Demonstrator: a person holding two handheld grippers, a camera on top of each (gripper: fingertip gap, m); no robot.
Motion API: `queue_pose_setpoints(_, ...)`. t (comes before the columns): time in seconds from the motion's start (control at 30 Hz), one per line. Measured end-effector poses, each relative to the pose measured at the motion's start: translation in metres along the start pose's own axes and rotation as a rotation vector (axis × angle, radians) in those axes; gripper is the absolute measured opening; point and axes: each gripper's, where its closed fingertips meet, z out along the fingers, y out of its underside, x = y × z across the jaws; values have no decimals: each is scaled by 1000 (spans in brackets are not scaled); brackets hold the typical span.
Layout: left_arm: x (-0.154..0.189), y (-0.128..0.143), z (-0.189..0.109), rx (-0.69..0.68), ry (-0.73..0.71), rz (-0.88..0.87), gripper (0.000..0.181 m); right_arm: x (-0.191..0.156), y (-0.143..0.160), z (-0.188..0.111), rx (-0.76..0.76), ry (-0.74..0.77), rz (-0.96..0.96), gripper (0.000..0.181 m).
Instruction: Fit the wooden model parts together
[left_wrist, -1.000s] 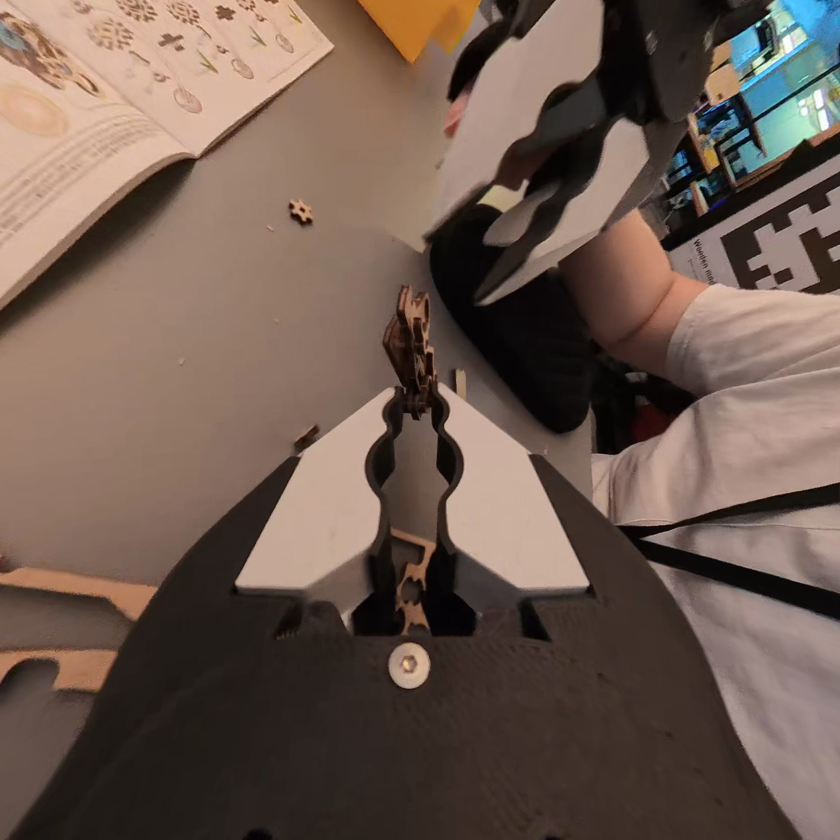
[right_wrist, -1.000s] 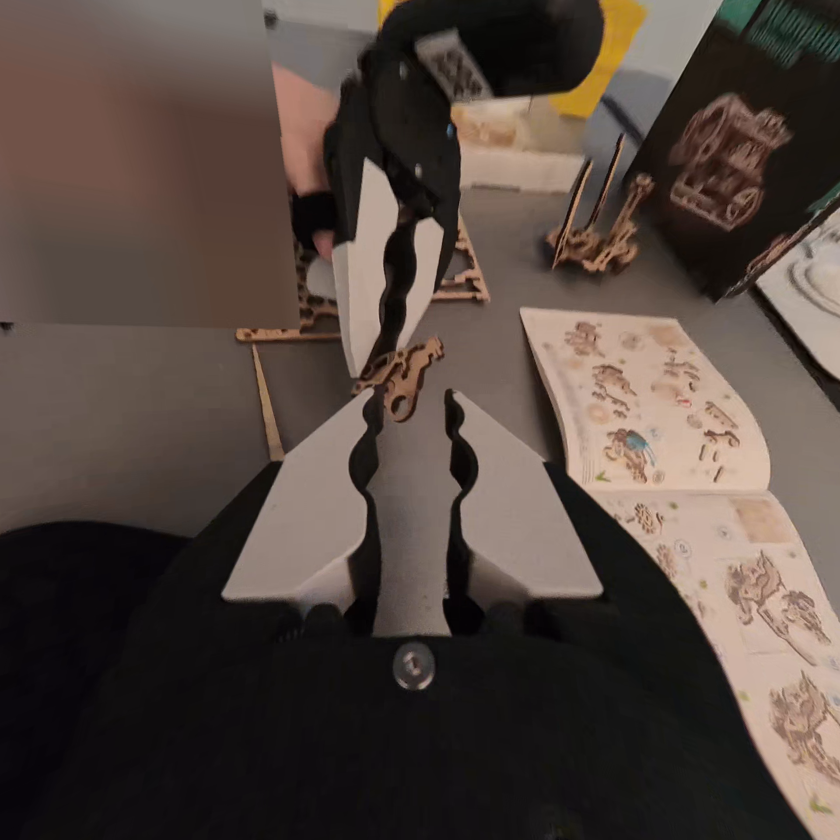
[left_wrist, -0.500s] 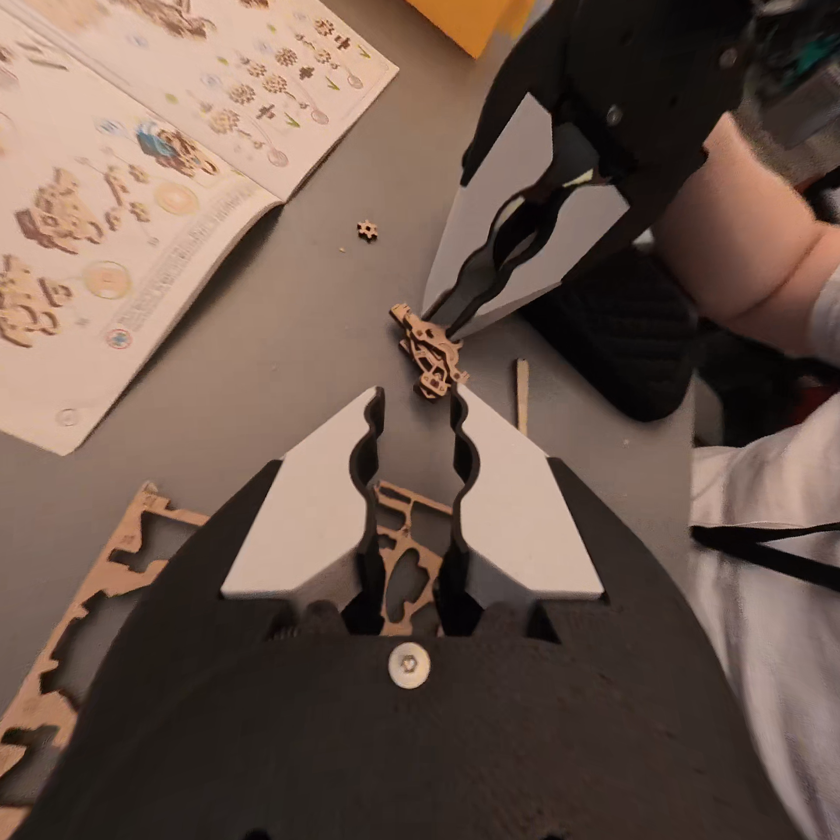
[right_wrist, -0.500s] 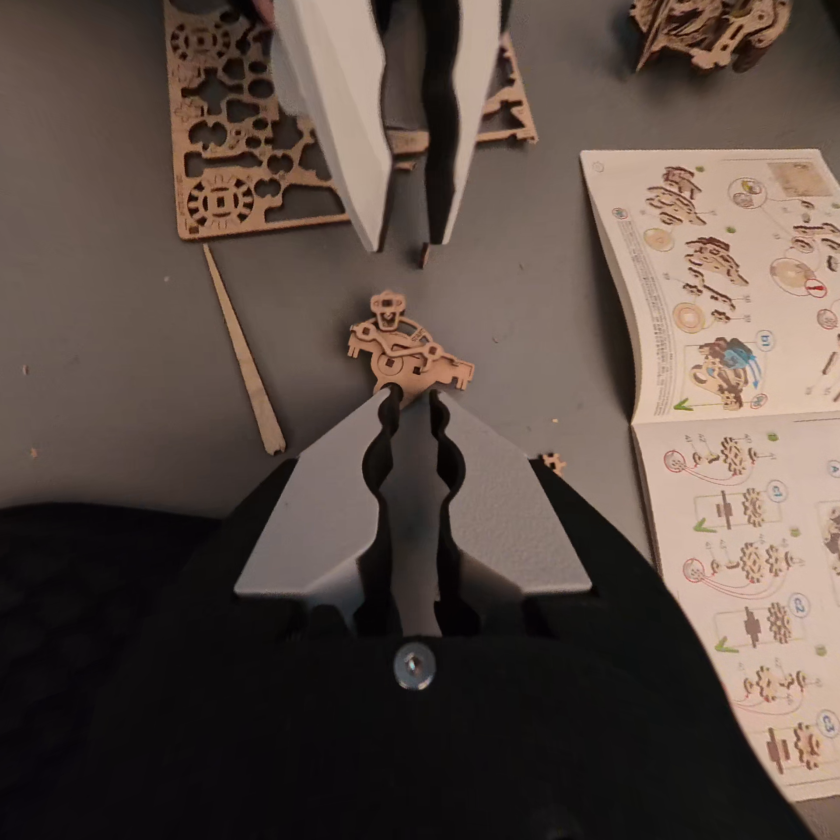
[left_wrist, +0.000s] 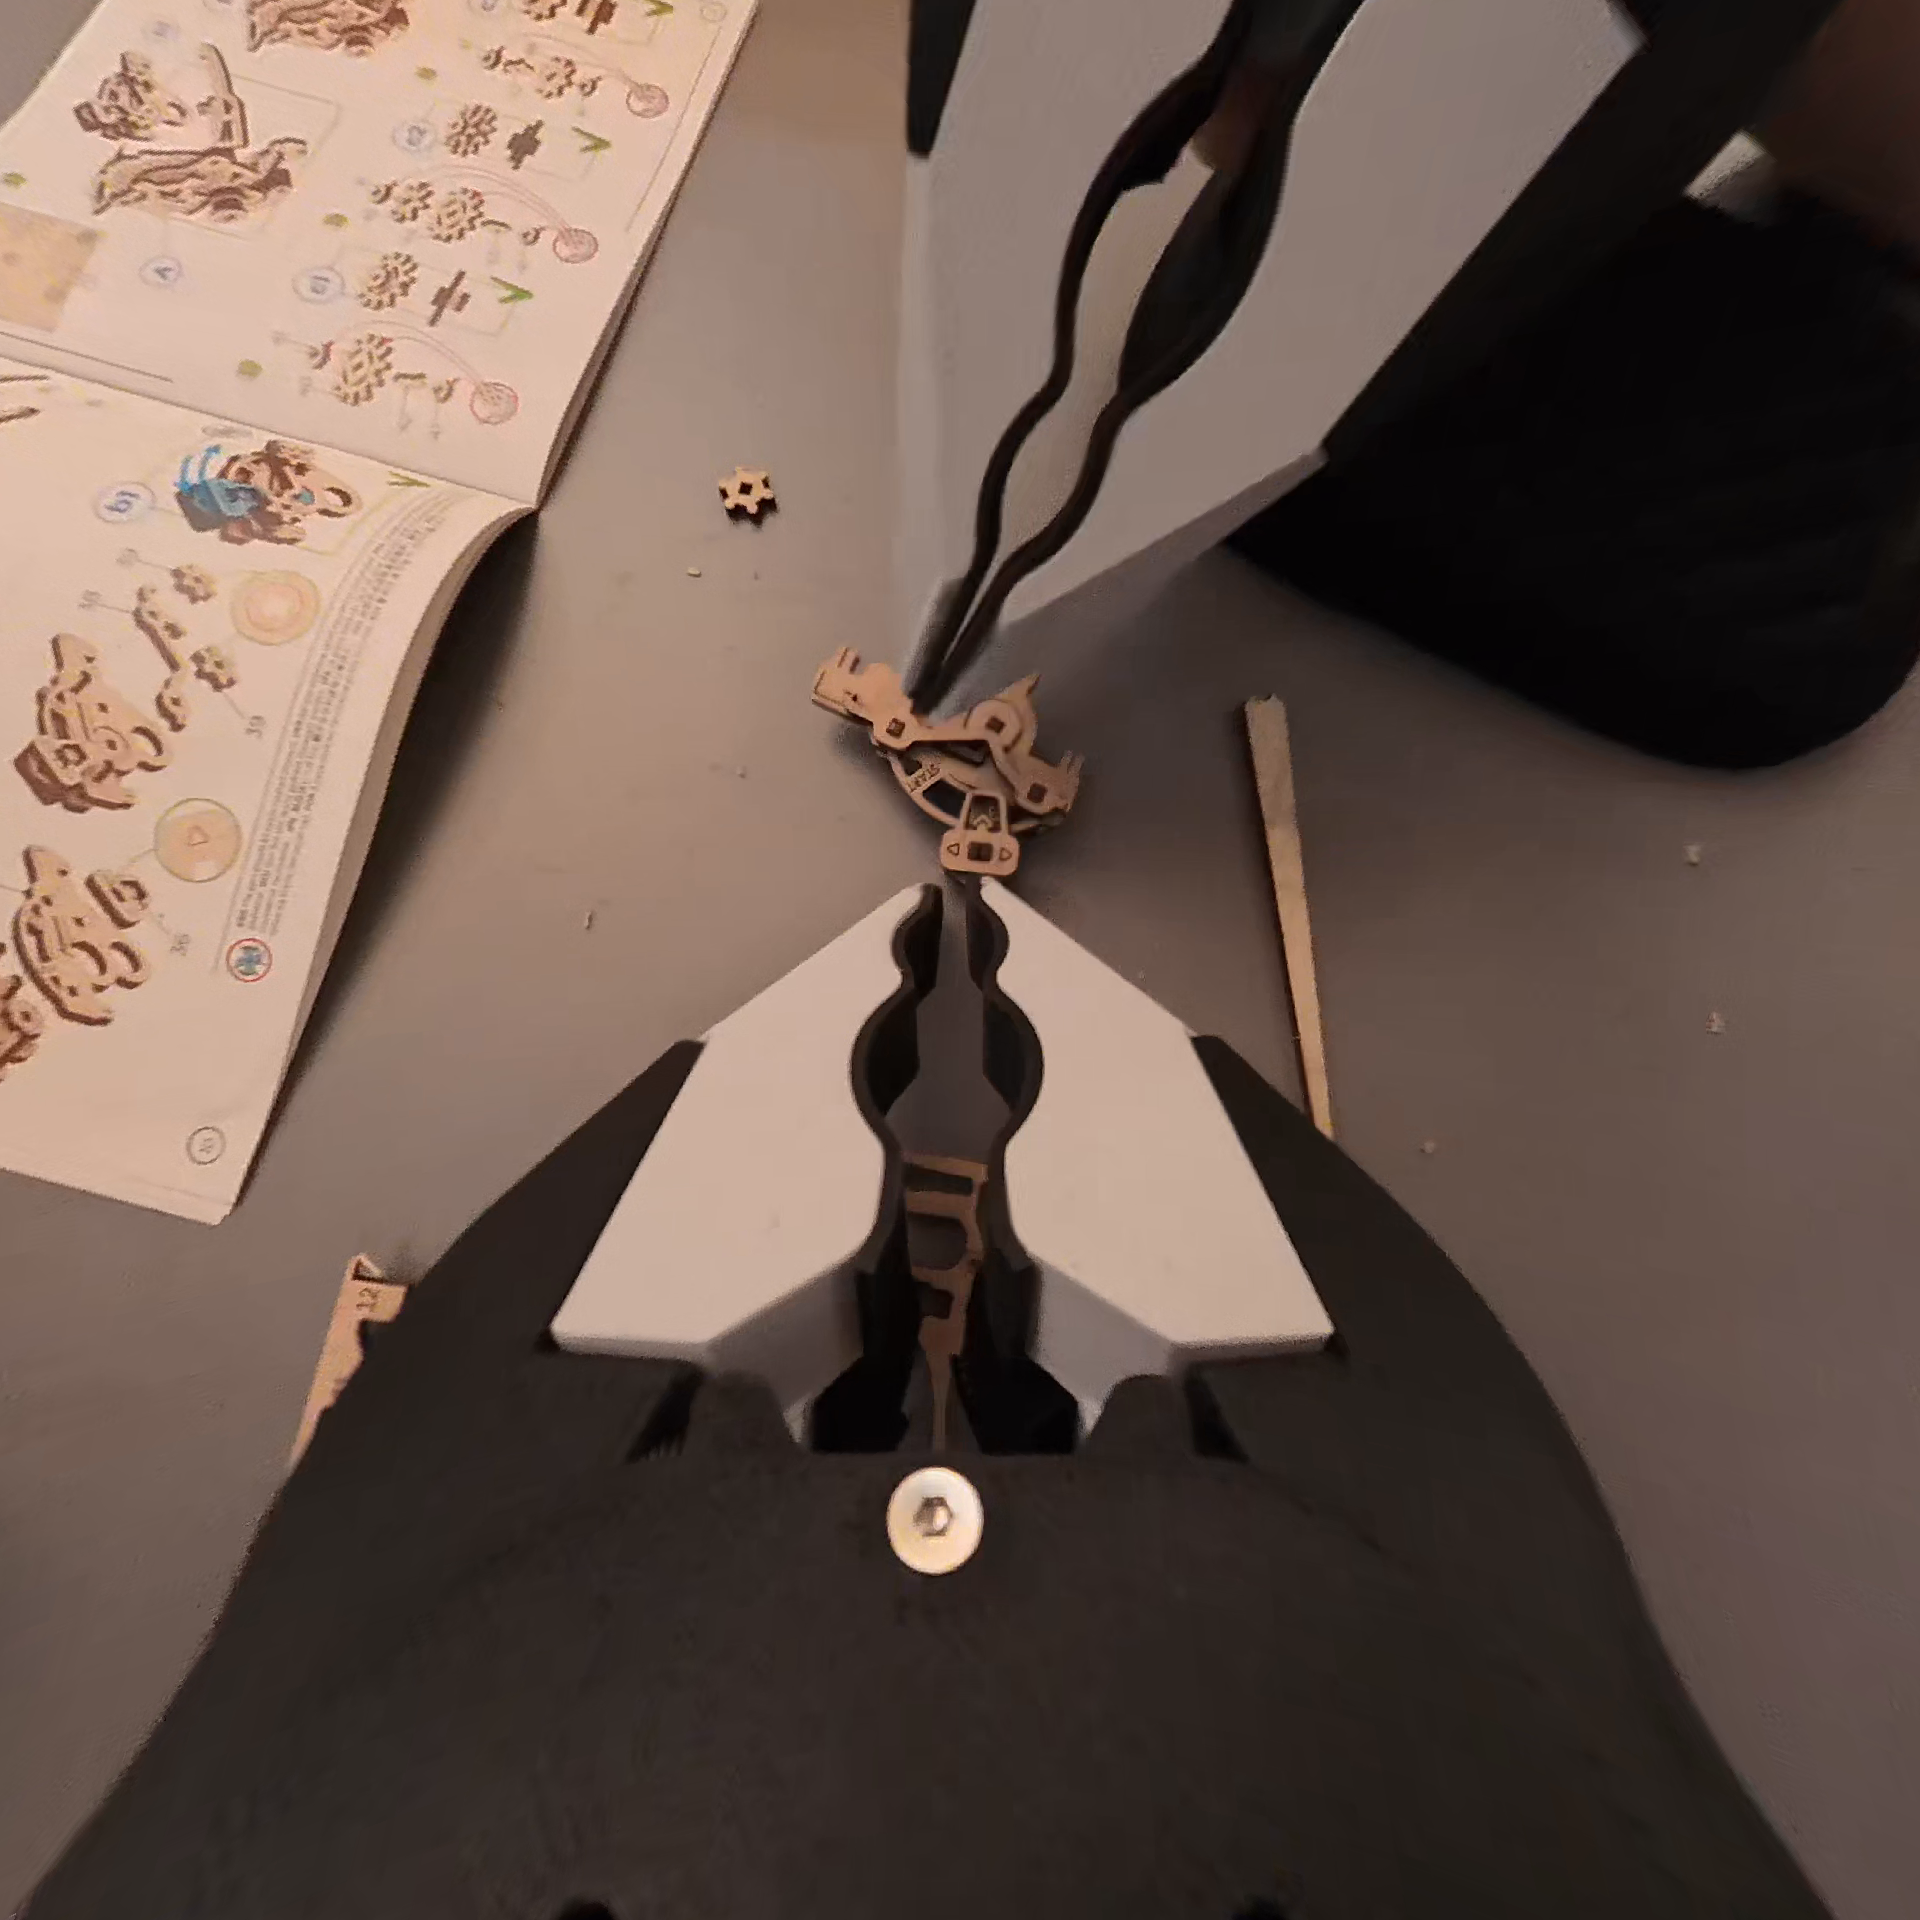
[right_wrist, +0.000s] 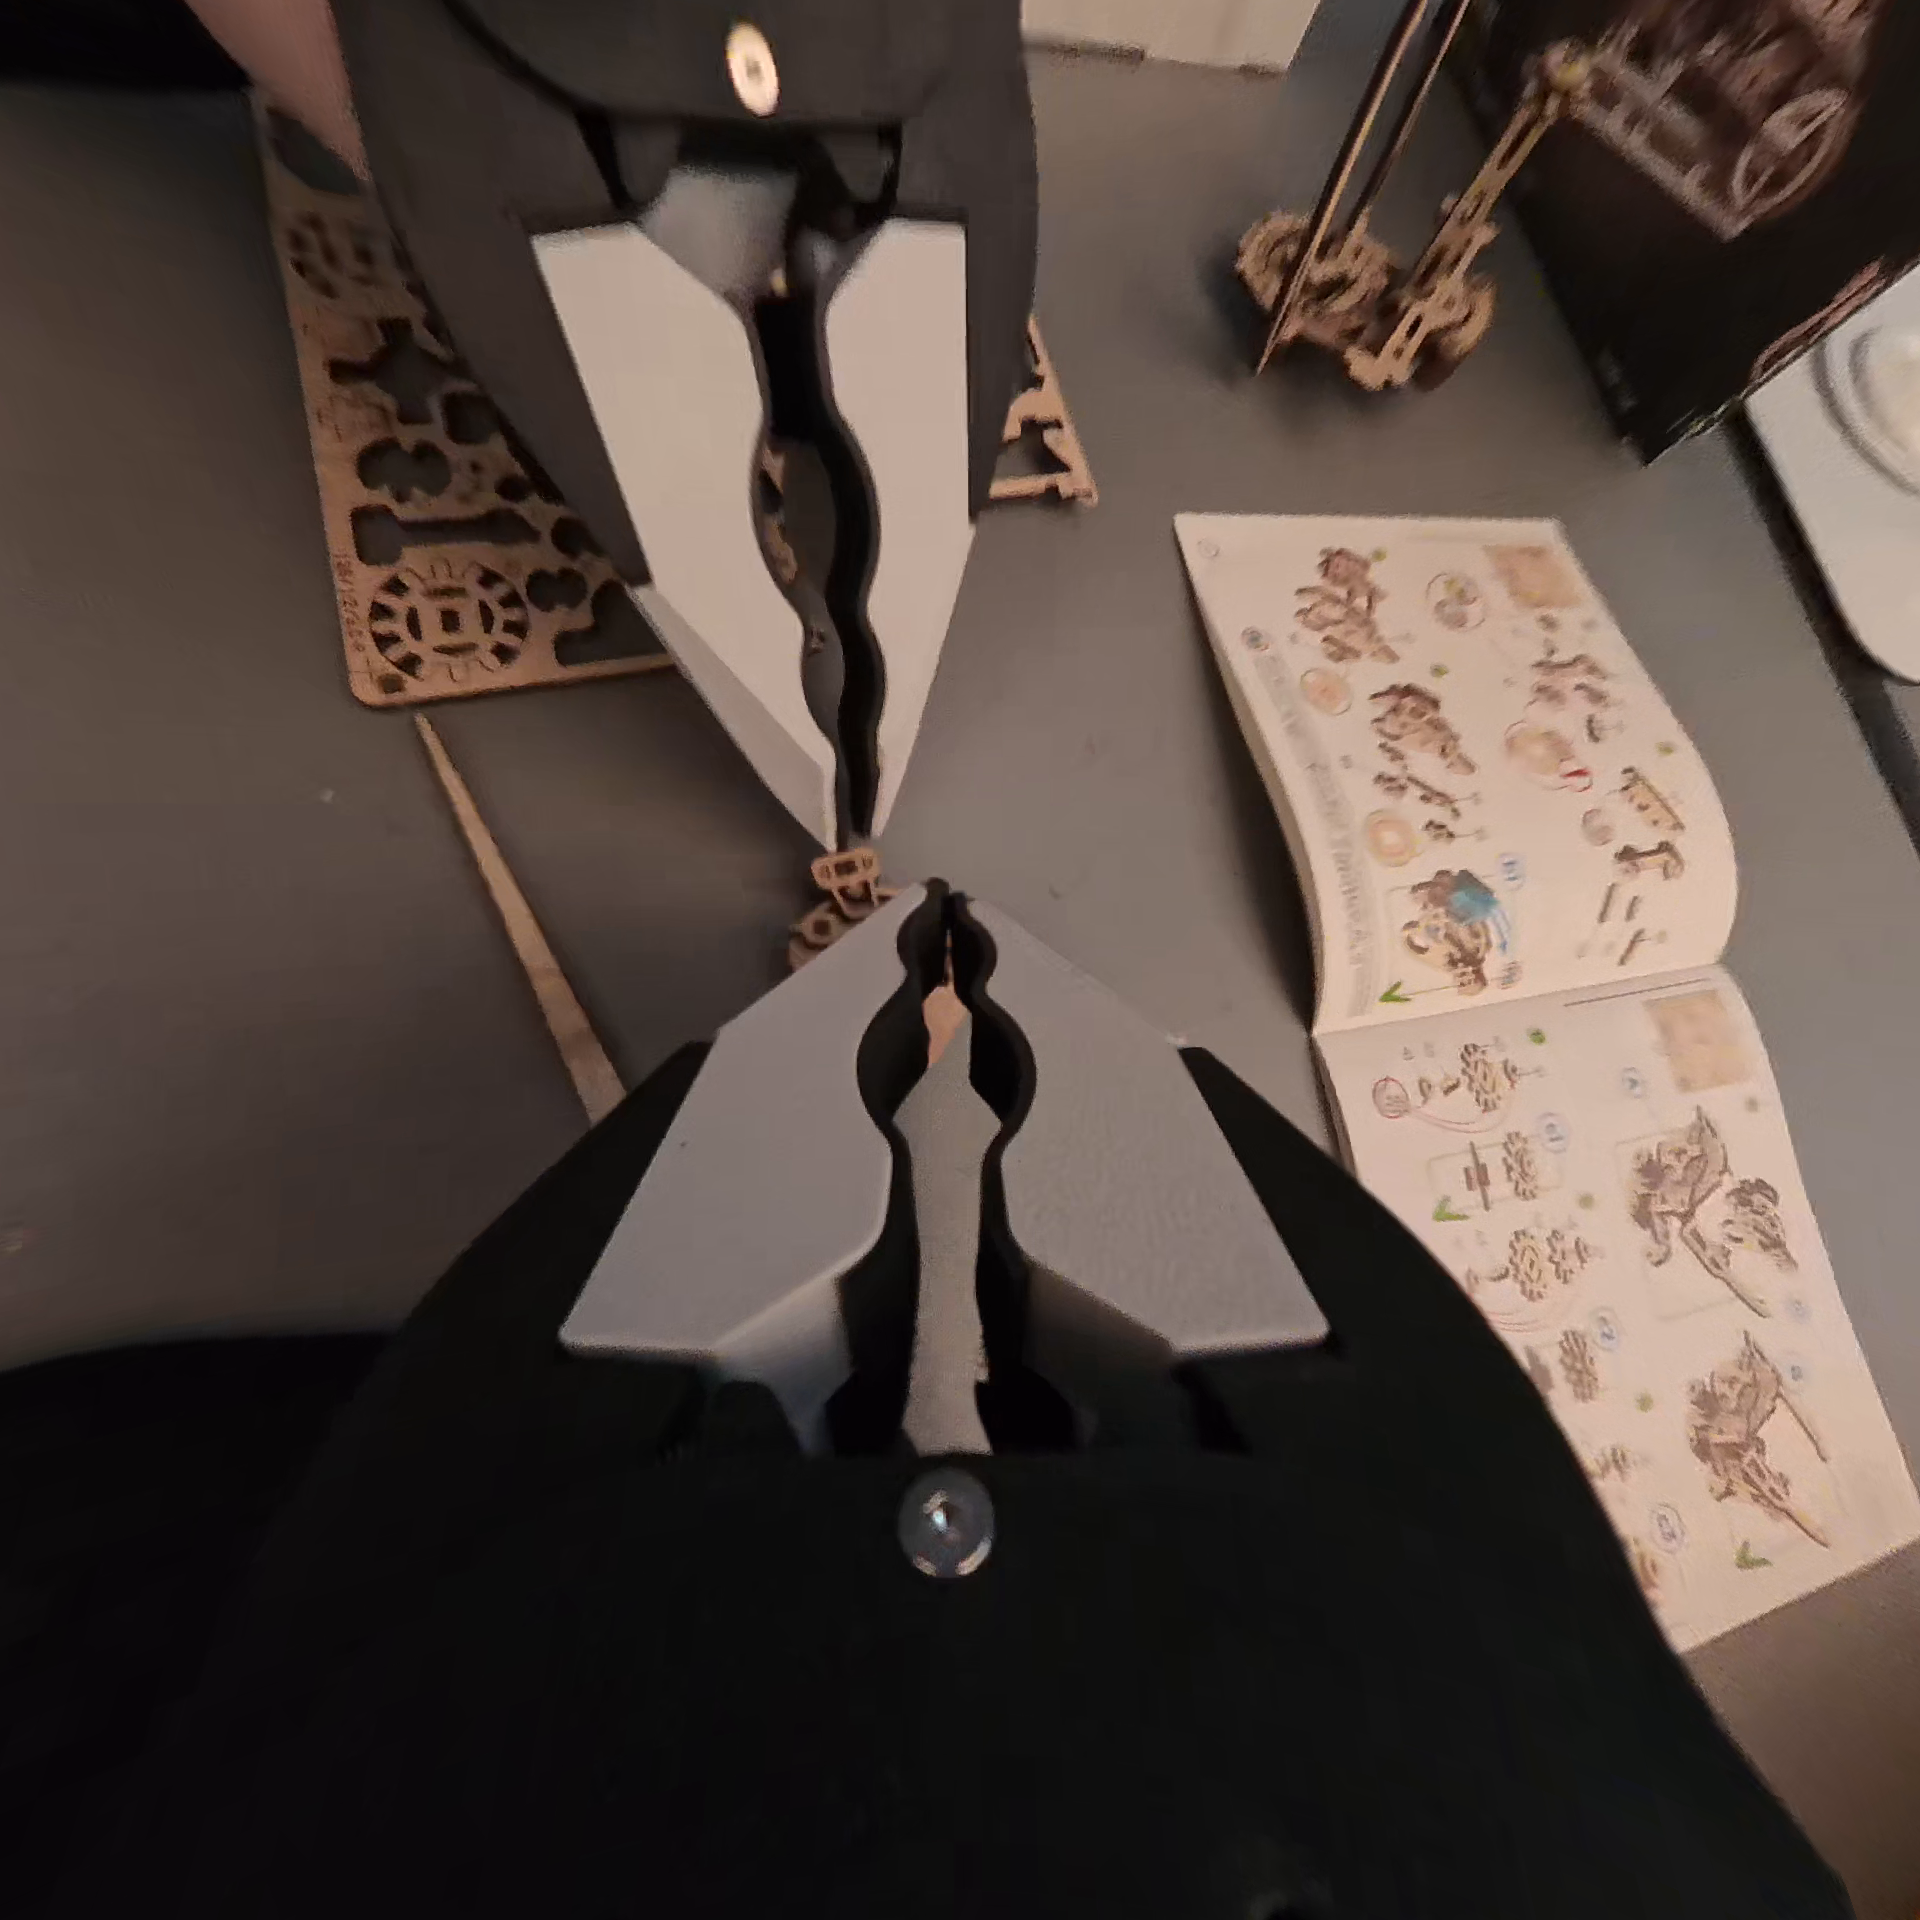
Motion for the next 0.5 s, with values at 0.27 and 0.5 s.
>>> queue_pose_setpoints(0.27, 3, -9, 0, 60, 28, -41, 13, -3, -19, -17, 195, -111, 90, 0)
queue_pose_setpoints(0.5, 10, -8, 6, 41, 50, -37, 18, -7, -17, -25, 306, -199, -6, 0)
